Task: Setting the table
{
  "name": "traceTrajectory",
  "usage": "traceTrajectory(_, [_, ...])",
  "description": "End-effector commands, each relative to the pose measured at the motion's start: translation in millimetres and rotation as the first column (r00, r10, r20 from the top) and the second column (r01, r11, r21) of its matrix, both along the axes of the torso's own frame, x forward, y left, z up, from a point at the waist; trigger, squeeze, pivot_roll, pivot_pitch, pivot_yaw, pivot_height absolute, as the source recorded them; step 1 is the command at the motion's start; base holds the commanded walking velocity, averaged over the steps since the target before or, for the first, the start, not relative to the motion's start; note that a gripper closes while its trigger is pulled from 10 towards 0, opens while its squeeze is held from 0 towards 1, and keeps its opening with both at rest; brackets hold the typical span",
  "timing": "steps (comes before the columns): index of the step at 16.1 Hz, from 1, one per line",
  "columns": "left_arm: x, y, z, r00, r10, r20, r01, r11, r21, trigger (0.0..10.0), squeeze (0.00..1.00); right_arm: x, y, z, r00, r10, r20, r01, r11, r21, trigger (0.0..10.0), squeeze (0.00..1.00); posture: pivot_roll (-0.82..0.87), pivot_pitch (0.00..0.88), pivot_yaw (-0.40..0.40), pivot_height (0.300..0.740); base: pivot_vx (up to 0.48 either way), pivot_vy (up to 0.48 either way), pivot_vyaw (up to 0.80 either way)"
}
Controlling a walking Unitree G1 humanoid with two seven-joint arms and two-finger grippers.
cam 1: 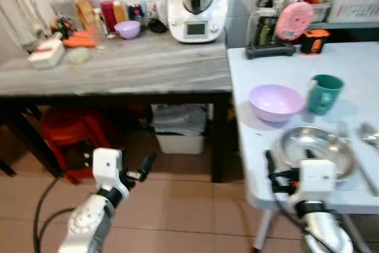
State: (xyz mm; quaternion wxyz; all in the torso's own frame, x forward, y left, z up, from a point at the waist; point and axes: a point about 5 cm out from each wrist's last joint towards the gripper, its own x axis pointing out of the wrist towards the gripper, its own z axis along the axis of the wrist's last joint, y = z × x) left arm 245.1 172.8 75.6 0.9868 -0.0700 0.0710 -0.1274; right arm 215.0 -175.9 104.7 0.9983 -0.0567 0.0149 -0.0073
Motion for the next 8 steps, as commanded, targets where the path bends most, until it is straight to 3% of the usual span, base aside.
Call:
traceTrajectory(1, [1.3, 7.9, 3.6, 0.999, 0.032, 0.011, -0.033, 0.999, 0.018, 10.0, 0.0, 4.3, 4.2, 6.0, 1.0, 0.01, 0.014, -0.01, 1.0, 0.002, 10.0, 0.0, -0.07, 0.0, 0.091, 0.74, 0.0, -0.349, 0.0])
traceTrajectory(2, [0.7, 8.6, 4.5, 0.999, 0.034, 0.009, -0.034, 0.999, 0.018, 10.0, 0.0, 8.5, 6.6, 6.3, 0.999, 0.037, 0.037, -0.039, 0.998, 0.045, 10.0, 0.0, -0.06, 0.0, 0.106, 0.74, 0.0, -0.352, 0.0])
traceTrajectory(3, [-1.0, 6.7, 3.6, 0.999, 0.032, 0.003, -0.032, 0.999, 0.019, 10.0, 0.0, 9.5, 3.2, 3.9, 0.999, 0.033, 0.032, -0.034, 0.999, 0.018, 10.0, 0.0, -0.06, 0.0, 0.105, 0.74, 0.0, -0.352, 0.0])
traceTrajectory(6, [-2.9, -3.8, 4.5, 1.0, -0.016, 0.006, 0.016, 1.0, 0.022, 10.0, 0.0, 8.3, 1.0, 10.9, 0.998, 0.012, 0.063, -0.016, 0.998, 0.056, 10.0, 0.0, -0.07, 0.0, 0.111, 0.74, 0.0, -0.325, 0.0])
traceTrajectory(8, [2.7, -6.9, 4.4, 1.0, -0.021, 0.007, 0.021, 1.0, 0.023, 10.0, 0.0, 7.4, 5.5, 6.0, 0.999, 0.036, 0.027, -0.039, 0.995, 0.087, 10.0, 0.0, -0.07, 0.0, 0.111, 0.74, 0.0, 0.0, 0.0])
